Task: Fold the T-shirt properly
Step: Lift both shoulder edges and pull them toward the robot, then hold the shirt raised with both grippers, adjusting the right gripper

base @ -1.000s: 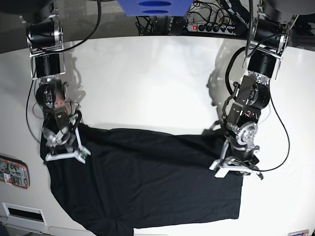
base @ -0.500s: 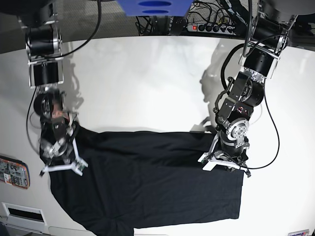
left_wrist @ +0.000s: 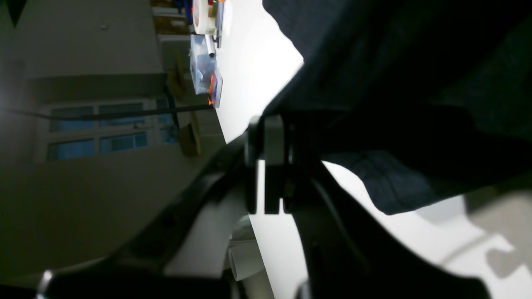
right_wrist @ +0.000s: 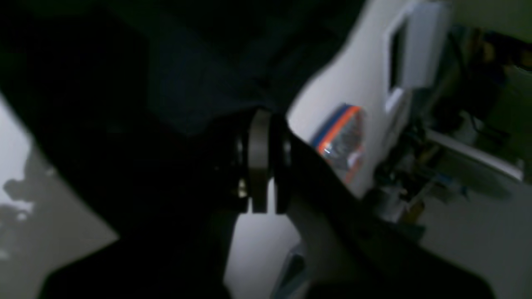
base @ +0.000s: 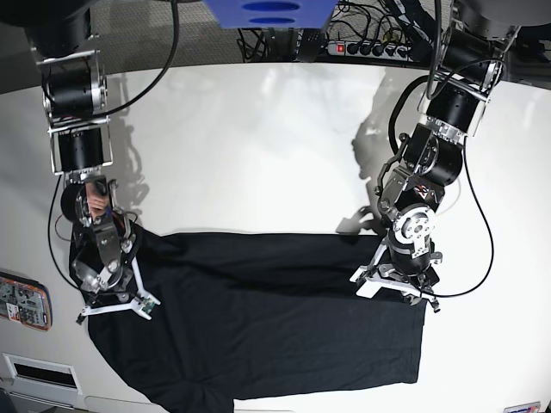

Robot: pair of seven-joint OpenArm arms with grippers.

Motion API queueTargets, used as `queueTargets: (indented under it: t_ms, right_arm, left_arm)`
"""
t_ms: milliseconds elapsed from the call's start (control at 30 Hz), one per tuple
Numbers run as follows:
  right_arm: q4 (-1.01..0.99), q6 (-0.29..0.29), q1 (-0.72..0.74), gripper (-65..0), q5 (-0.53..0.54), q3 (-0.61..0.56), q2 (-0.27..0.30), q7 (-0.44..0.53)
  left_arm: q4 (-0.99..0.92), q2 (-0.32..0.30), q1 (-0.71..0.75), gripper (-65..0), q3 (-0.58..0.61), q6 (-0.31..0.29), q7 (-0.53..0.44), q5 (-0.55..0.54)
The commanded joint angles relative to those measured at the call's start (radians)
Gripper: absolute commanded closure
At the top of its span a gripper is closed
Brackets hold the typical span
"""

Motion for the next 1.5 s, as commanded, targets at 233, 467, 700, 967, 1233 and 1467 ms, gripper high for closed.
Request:
queueTargets:
  t_ms: [233, 467, 700, 967, 1233, 1467]
  right_arm:
    - [-0.069, -0.013, 0.074, 0.0, -0.009, 0.005, -0.017, 0.068]
    - [-0.129, -0.013, 0.113, 0.0, -0.009, 0.007, -0.046, 0.12]
    - [-0.13, -0.014, 0.116, 0.0, -0.009, 0.007, -0.048, 0.138]
    - [-0.216, -0.016, 0.174, 0.0, -0.009, 0.01, -0.048, 0.19]
    - [-0.353, -0.085, 0.231, 0.0, -0.009, 0.011, -0.048, 0.282]
    - [-0.4, -0.101, 0.26, 0.0, -0.009, 0.011, -0.048, 0.307]
  left_arm:
    - [0.017, -0.003, -0.022, 0.0, -0.005, 0.018, -0.003, 0.02]
    - [0.018, -0.005, -0.011, 0.0, -0.01, 0.018, -0.001, 0.02]
    - [0.018, -0.006, -0.01, 0.0, -0.011, 0.019, 0.0, 0.019]
    - [0.021, -0.003, -0.01, 0.0, -0.089, 0.019, 0.0, 0.014]
    - [0.03, -0.005, 0.016, 0.0, -0.125, 0.019, -0.001, 0.017]
    - [0.03, -0.005, 0.03, 0.0, -0.123, 0.019, -0.001, 0.012]
